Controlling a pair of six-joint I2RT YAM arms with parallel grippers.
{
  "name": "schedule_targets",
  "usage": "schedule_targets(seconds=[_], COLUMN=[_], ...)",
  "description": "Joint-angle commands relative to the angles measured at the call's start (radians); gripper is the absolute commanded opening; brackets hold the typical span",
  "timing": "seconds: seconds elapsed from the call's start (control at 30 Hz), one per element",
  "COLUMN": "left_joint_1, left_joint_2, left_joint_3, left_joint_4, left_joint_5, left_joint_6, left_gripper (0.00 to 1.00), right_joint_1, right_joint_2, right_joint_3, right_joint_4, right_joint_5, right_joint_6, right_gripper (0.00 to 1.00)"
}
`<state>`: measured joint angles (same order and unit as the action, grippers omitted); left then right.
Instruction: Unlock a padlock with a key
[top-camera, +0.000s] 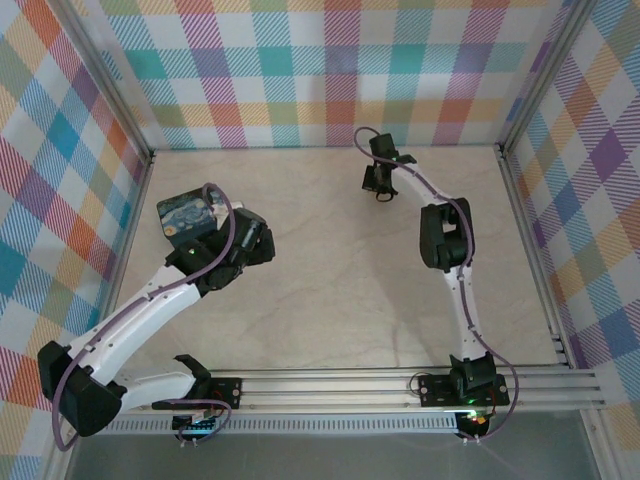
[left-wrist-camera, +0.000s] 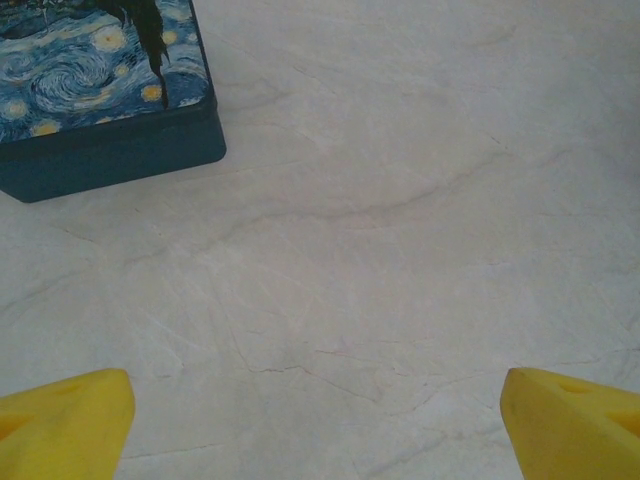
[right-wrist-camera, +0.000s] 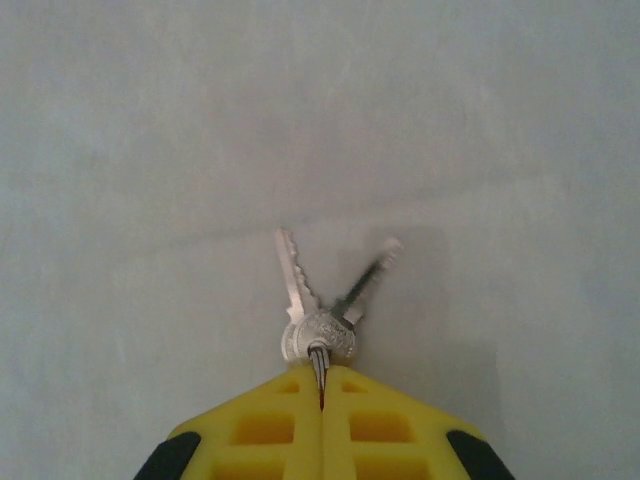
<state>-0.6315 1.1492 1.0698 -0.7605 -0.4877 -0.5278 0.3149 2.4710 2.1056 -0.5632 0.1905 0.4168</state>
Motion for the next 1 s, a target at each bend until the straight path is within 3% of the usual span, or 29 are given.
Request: schedule_targets(seconds=[0.0, 0.23, 0.47, 0.73, 0.87, 0.97], left_joint_1=[0.039, 0.22, 0.466, 0.626, 0.671, 0.694], left_joint_2=[0.045, 0.185, 0.401, 0.617, 0.647, 0.648], left_joint_3=[0.04, 0.101, 0.249, 0.349, 0.33, 0.309], left_joint_4=[-0.013, -0.027, -0.023, -0.004, 0.029, 0.064], left_joint_5=[-0.013, -0.121, -0.088, 0.06, 0.094, 0.118], left_joint_6=[-0.024, -0.178, -0.261, -0.287, -0.288, -0.281], left_gripper=[0.94, 0.93, 0.93, 0.94, 0.94, 0.94], right_joint_1=[0.065, 0.228, 0.333, 0.369, 0.374, 0.374], right_joint_2=[-0.164, -0.504, -0.665, -0.816, -0.892, -0.92], right_joint_3=[-0.181, -0.677, -0.971, -1.182, -1.246, -1.269], right_joint_4=[0.016, 0.092, 0.087, 0.067, 0.043, 0.037], right_joint_5=[-0.076, -0.068, -0.08, -0.089, -0.085, -0.071], right_joint_6=[-0.078, -0.017, 0.084, 0.148, 0.166, 0.168], right_gripper=[0.0, 0.0, 0.01, 0.05, 0.06, 0.13])
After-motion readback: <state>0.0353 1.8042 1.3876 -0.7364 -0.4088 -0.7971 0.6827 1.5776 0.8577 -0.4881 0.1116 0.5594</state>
